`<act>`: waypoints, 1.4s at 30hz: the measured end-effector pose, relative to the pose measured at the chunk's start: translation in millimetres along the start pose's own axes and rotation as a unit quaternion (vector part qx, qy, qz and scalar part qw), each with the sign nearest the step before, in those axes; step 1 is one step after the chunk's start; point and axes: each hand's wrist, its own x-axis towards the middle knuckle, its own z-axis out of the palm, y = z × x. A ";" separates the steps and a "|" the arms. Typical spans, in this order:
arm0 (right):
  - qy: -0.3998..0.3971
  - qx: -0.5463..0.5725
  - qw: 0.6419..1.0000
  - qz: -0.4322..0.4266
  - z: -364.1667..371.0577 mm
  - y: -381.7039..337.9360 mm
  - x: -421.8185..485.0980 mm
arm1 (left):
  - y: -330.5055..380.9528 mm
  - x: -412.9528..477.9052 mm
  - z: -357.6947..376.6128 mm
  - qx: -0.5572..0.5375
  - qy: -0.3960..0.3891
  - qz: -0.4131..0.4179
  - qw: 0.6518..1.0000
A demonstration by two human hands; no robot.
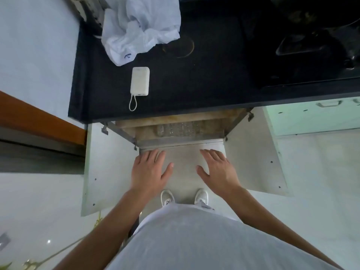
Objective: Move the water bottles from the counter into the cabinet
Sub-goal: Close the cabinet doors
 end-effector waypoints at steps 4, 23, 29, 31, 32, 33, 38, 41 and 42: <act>-0.002 0.007 1.000 -0.019 0.0 -2.5 -14.1 | 11.0 -27.5 -5.0 0.008 0.015 -0.021 1.000; 0.165 0.005 0.957 0.238 -40.4 82.7 -143.5 | 156.3 32.3 -15.6 -0.014 -0.023 0.269 0.963; 0.234 0.038 0.901 0.362 -36.0 116.0 -213.5 | 228.8 37.6 -20.2 -0.010 -0.042 0.383 0.923; 0.248 0.052 0.888 0.383 -35.7 130.5 -225.9 | 249.6 39.5 -20.7 -0.001 -0.056 0.401 0.914; 0.254 0.057 0.883 0.390 -35.9 138.9 -230.5 | 259.5 40.3 -19.4 0.006 -0.058 0.409 0.911; 0.258 0.063 0.880 0.394 -36.5 147.5 -233.8 | 268.6 41.4 -16.9 0.012 -0.053 0.415 0.908; 0.253 0.101 0.884 0.379 -49.0 206.1 -229.0 | 315.8 51.9 -3.0 0.022 -0.044 0.392 0.918; 0.216 0.102 0.912 0.334 -63.2 250.6 -214.4 | 339.0 58.4 8.7 0.020 -0.049 0.340 0.939; 0.199 0.104 0.922 0.316 -69.4 266.1 -208.4 | 346.0 59.5 13.7 0.015 -0.052 0.316 0.947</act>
